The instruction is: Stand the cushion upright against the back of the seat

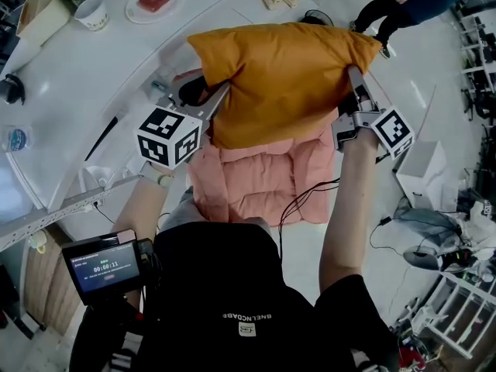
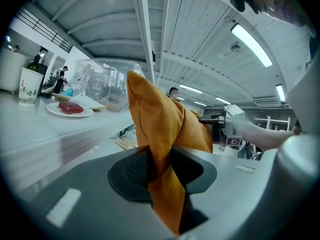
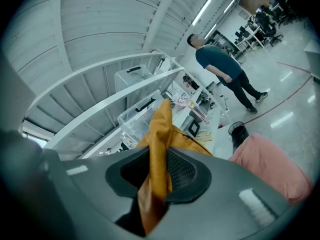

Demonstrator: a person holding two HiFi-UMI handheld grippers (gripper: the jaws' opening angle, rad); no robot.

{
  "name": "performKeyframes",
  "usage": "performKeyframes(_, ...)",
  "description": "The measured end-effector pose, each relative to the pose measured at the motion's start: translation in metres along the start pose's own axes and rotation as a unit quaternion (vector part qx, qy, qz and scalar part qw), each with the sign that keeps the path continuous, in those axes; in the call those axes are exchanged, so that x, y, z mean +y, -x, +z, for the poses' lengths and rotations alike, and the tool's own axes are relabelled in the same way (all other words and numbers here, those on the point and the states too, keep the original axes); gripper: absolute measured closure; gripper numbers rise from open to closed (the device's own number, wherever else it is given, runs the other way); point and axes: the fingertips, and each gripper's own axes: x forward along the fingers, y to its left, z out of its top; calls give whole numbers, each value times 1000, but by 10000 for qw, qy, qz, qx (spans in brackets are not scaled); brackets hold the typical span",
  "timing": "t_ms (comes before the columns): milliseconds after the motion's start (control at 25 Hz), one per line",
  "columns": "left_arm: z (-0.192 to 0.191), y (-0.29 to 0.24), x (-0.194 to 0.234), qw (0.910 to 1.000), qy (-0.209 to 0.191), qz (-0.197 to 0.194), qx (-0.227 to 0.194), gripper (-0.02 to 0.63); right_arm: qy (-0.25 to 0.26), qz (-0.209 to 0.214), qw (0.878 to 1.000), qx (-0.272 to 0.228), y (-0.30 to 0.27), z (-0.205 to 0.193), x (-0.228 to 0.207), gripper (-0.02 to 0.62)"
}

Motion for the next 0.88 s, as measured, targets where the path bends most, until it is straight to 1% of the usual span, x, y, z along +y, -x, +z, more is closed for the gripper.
performKeyframes(240, -24, -10, 11, 10000, 56, -33, 48, 468, 23, -41, 9999, 103, -9, -16, -19, 492)
performKeyframes(440, -38, -14, 10, 9998, 88, -59, 173, 463, 91, -205, 9996, 165, -7, -24, -33, 482)
performKeyframes(600, -51, -20, 12, 9995, 93, -83, 293, 460, 279, -346, 9988, 228, -12, -34, -45, 477)
performKeyframes(880, -60, -29, 7, 9990, 101, -144, 421, 460, 351, -609, 9972, 254, -9, -40, -63, 472)
